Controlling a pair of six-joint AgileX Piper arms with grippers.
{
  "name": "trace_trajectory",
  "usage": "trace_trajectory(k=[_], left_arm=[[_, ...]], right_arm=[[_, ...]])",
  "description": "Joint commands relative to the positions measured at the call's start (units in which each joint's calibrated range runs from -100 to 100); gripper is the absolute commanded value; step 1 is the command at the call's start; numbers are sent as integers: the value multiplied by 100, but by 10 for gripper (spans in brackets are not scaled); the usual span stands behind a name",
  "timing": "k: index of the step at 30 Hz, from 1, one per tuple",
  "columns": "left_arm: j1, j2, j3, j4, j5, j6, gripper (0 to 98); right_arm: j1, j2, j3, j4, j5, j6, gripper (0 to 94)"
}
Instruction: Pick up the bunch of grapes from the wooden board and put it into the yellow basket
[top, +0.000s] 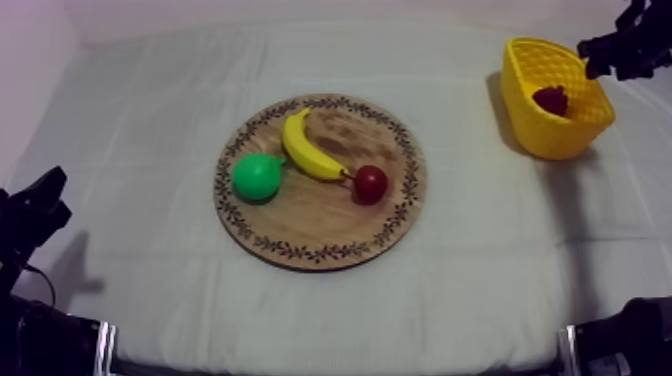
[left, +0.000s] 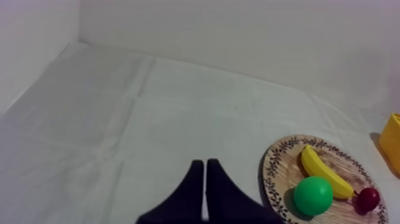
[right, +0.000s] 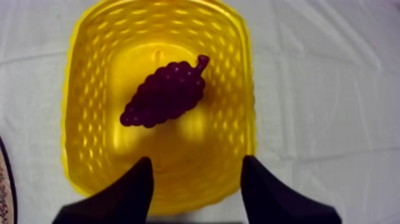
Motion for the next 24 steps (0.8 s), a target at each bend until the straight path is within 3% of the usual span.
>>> trace_trajectory(k=[1,8,24], left_arm=[[0,0,-2,-2,-1,1,1],[0,0,-2,-2,-1,1,1],[0,0,-2,-2,-1,1,1]], right_arm=[[-3,-291,266,34,-40,-8,411],[-28,-1030,969,154,-198,-101,309],[-124,-2719,2512,346,-372,-194,197]])
